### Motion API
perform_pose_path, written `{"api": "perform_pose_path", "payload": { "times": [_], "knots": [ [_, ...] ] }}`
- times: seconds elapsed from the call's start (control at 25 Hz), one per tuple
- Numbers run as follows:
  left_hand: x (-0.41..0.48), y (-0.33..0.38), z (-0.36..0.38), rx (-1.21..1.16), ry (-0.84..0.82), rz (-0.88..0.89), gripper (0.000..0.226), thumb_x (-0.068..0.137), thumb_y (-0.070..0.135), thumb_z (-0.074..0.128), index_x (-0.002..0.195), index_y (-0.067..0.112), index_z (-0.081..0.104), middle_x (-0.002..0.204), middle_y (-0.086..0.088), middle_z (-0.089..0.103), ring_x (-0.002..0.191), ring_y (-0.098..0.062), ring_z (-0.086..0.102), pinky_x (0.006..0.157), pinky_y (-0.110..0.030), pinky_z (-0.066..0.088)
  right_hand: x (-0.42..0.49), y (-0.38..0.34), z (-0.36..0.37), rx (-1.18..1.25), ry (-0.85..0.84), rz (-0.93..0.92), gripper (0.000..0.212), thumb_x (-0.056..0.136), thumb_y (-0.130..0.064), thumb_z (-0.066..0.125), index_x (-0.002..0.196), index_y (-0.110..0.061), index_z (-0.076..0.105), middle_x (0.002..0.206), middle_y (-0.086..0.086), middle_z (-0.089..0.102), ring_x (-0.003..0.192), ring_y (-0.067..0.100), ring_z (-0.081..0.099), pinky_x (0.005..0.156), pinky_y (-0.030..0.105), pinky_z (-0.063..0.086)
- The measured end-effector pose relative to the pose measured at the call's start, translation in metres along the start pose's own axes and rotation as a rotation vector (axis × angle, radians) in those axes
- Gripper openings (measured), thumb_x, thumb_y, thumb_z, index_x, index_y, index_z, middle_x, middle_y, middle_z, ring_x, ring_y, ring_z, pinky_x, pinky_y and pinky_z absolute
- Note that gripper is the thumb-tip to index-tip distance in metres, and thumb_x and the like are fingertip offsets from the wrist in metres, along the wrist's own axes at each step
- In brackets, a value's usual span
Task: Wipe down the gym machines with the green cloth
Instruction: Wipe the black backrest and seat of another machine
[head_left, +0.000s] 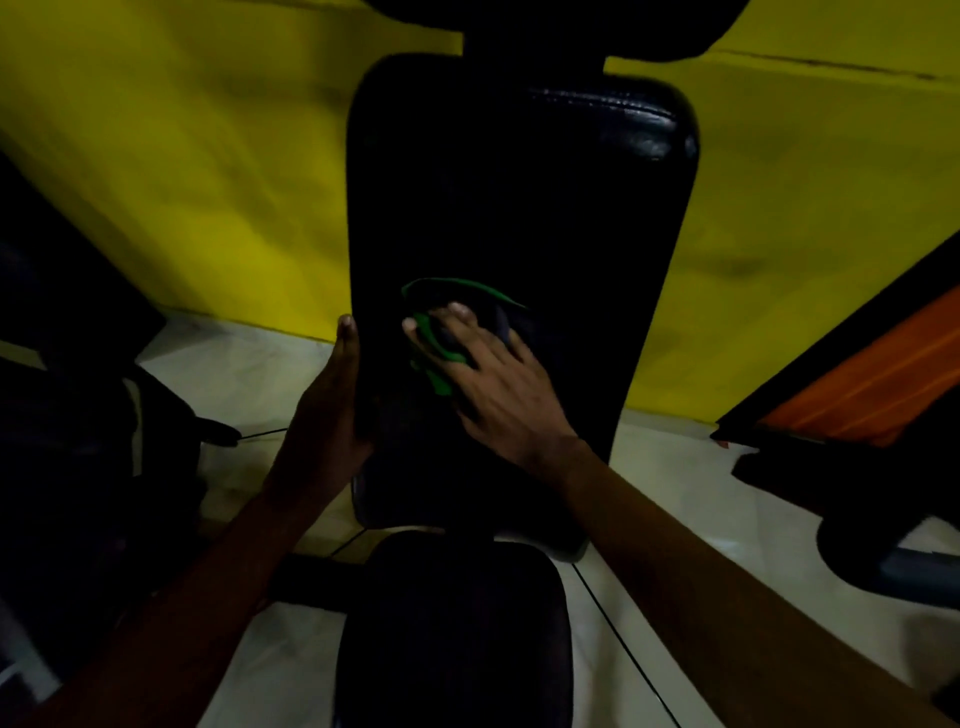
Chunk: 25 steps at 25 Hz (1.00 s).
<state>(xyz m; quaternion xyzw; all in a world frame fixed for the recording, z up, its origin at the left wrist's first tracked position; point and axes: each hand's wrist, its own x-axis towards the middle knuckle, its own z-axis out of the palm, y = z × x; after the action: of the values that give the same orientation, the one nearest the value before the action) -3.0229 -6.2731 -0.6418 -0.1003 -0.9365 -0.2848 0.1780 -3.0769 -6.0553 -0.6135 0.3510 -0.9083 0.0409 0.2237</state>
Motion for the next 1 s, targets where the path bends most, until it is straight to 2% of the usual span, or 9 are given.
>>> {"api": "perform_pose_path", "payload": {
  "times": [0.12, 0.24, 0.36, 0.48, 0.6, 0.68, 0.8, 0.88, 1.0],
  "knots": [
    [0.0, -0.001, 0.008, 0.02, 0.035, -0.02, 0.093, 0.092, 0.015, 0.068, 0.155, -0.003, 0.002, 0.165, -0.017, 0.009, 0.145, -0.037, 0.032, 0.101, -0.054, 0.049, -0.04, 0.03, -0.011, 0.075, 0.155, 0.256, 0.075, 0.086, -0.027, 0.07, 0.154, -0.025, 0.037, 0.159, 0.006, 0.03, 0.149, 0.021, 0.02, 0.108, 0.044, 0.028],
    [-0.002, 0.017, 0.02, 0.177, 0.048, -0.099, 0.09, 0.096, 0.031, 0.063, 0.155, -0.003, 0.004, 0.164, -0.02, 0.006, 0.148, -0.037, 0.024, 0.111, -0.055, 0.037, -0.058, 0.03, -0.007, 0.108, 0.185, 0.408, 0.082, 0.085, -0.025, 0.071, 0.155, -0.026, 0.029, 0.157, 0.003, 0.021, 0.148, 0.022, 0.018, 0.108, 0.054, 0.034],
    [-0.003, 0.055, 0.036, 0.381, 0.043, -0.126, 0.094, 0.094, 0.054, 0.057, 0.158, 0.006, 0.009, 0.165, -0.018, 0.003, 0.152, -0.032, 0.01, 0.118, -0.054, 0.022, -0.048, 0.016, -0.001, 0.183, 0.212, 0.486, 0.087, 0.079, -0.021, 0.074, 0.154, -0.027, 0.029, 0.154, 0.004, 0.021, 0.146, 0.024, 0.017, 0.108, 0.06, 0.033],
    [0.009, 0.073, 0.039, 0.424, 0.035, -0.039, 0.09, 0.091, 0.059, 0.058, 0.158, 0.016, 0.017, 0.164, -0.018, 0.008, 0.152, -0.031, 0.012, 0.118, -0.057, 0.02, -0.068, 0.031, -0.006, 0.237, 0.195, 0.444, 0.089, 0.078, -0.017, 0.068, 0.156, -0.029, 0.028, 0.156, 0.001, 0.022, 0.149, 0.022, 0.017, 0.109, 0.052, 0.032],
    [0.02, 0.08, 0.039, 0.486, 0.05, 0.021, 0.087, 0.09, 0.061, 0.055, 0.158, 0.02, 0.019, 0.164, -0.017, 0.01, 0.152, -0.031, 0.012, 0.118, -0.053, 0.017, -0.082, 0.036, -0.009, 0.403, 0.343, 0.522, 0.083, 0.081, -0.008, 0.059, 0.156, -0.024, 0.027, 0.159, 0.001, 0.018, 0.154, 0.019, 0.008, 0.115, 0.053, 0.033],
    [0.02, 0.085, 0.044, 0.511, 0.032, 0.051, 0.088, 0.09, 0.059, 0.057, 0.159, 0.021, 0.017, 0.164, -0.018, 0.008, 0.152, -0.032, 0.01, 0.118, -0.052, 0.017, -0.086, 0.023, 0.0, 0.591, 0.404, 0.681, 0.075, 0.093, -0.009, 0.056, 0.158, -0.026, 0.022, 0.163, -0.002, 0.012, 0.155, 0.02, 0.004, 0.111, 0.057, 0.038],
    [0.0, 0.079, 0.058, 0.586, -0.052, 0.128, 0.09, 0.089, 0.044, 0.067, 0.159, 0.023, 0.016, 0.165, -0.018, 0.007, 0.152, -0.034, 0.011, 0.118, -0.053, 0.019, -0.109, 0.003, 0.026, 0.728, 0.437, 0.917, 0.073, 0.101, -0.022, 0.053, 0.16, -0.029, 0.011, 0.163, 0.007, 0.017, 0.151, 0.03, 0.023, 0.105, 0.055, 0.045],
    [-0.021, 0.065, 0.067, 0.686, -0.143, 0.214, 0.095, 0.084, 0.029, 0.072, 0.159, 0.023, 0.014, 0.165, -0.016, 0.008, 0.152, -0.034, 0.013, 0.118, -0.054, 0.019, -0.131, -0.002, 0.044, 0.756, 0.365, 0.992, 0.075, 0.1, -0.022, 0.054, 0.159, -0.032, 0.008, 0.154, 0.016, 0.028, 0.141, 0.038, 0.037, 0.104, 0.053, 0.046],
    [-0.043, 0.045, 0.072, 0.779, -0.221, 0.234, 0.105, 0.076, 0.015, 0.074, 0.159, 0.023, 0.011, 0.165, -0.015, 0.006, 0.152, -0.034, 0.013, 0.119, -0.054, 0.015, -0.146, -0.004, 0.054, 0.786, 0.302, 1.028, 0.074, 0.099, -0.028, 0.052, 0.159, -0.033, 0.009, 0.146, 0.017, 0.033, 0.134, 0.039, 0.043, 0.107, 0.051, 0.044]
  ]
}}
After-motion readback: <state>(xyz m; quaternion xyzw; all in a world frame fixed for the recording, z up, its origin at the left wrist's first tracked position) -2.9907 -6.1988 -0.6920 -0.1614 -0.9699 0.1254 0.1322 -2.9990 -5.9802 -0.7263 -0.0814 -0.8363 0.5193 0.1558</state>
